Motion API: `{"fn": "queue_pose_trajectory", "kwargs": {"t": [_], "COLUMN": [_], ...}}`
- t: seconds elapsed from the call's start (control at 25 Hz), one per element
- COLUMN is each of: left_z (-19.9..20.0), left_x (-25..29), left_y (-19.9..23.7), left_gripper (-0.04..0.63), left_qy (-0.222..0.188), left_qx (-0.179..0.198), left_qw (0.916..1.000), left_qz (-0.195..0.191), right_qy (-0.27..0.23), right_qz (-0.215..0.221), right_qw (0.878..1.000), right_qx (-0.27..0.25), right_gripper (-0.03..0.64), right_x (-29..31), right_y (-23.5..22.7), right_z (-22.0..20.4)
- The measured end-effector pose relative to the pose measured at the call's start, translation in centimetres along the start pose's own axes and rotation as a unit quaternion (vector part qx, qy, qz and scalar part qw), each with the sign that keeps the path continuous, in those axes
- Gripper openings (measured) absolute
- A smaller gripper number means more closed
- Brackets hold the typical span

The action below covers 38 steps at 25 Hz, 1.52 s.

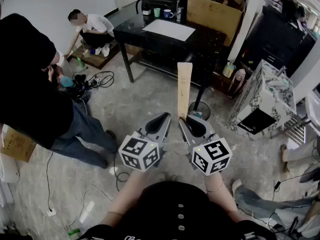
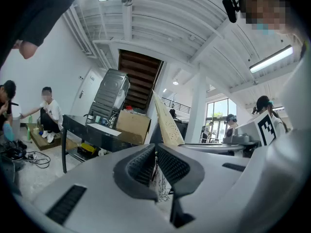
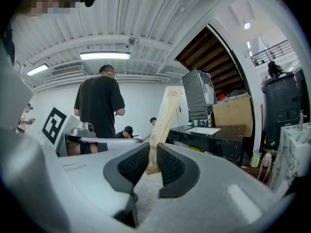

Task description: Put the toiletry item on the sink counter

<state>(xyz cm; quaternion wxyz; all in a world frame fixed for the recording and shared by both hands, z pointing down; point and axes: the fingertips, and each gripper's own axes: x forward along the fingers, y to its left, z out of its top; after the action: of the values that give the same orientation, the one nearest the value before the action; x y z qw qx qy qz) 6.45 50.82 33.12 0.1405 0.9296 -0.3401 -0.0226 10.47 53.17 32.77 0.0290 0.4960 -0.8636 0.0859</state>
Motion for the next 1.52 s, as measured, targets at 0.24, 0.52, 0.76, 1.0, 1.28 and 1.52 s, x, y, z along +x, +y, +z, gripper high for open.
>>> {"fn": "queue_pose_trajectory", "kwargs": {"t": [0.24, 0.52, 0.76, 1.0, 1.28, 1.52], "left_z": [-0.4, -0.2, 1.1, 1.2, 1.4, 1.8], "left_x": [-0.1, -0.5, -0.6, -0.7, 0.9, 4.6], "left_y": [0.3, 1.4, 3.2, 4.9, 7.1, 10.7], "left_gripper": [0.023, 0.023, 0.023, 0.023, 0.023, 0.023], "left_qy": [0.009, 0.003, -0.003, 0.004, 0.002, -0.008], "left_qx": [0.012, 0.008, 0.014, 0.023, 0.01, 0.005], "left_qw": [0.9999, 1.0, 0.9998, 0.9993, 0.9996, 1.0], "left_qz": [0.002, 0.004, -0.013, -0.029, -0.026, -0.002], "right_qy": [0.005, -0.01, -0.01, 0.001, 0.002, -0.003], "right_qz": [0.006, -0.004, -0.015, -0.026, -0.022, -0.005], "right_qw": [1.0, 1.0, 1.0, 1.0, 1.0, 1.0], "right_qx": [-0.004, -0.003, -0.011, -0.007, -0.015, -0.014], "right_gripper": [0.052, 0.054, 0.055, 0.055, 0.055, 0.055], "right_x": [0.0, 1.2, 3.0, 4.5, 6.9, 11.0], "right_y": [0.0, 0.4, 0.5, 0.7, -0.3, -3.7], "right_z": [-0.6, 0.2, 0.7, -0.3, 0.2, 0.5]}}
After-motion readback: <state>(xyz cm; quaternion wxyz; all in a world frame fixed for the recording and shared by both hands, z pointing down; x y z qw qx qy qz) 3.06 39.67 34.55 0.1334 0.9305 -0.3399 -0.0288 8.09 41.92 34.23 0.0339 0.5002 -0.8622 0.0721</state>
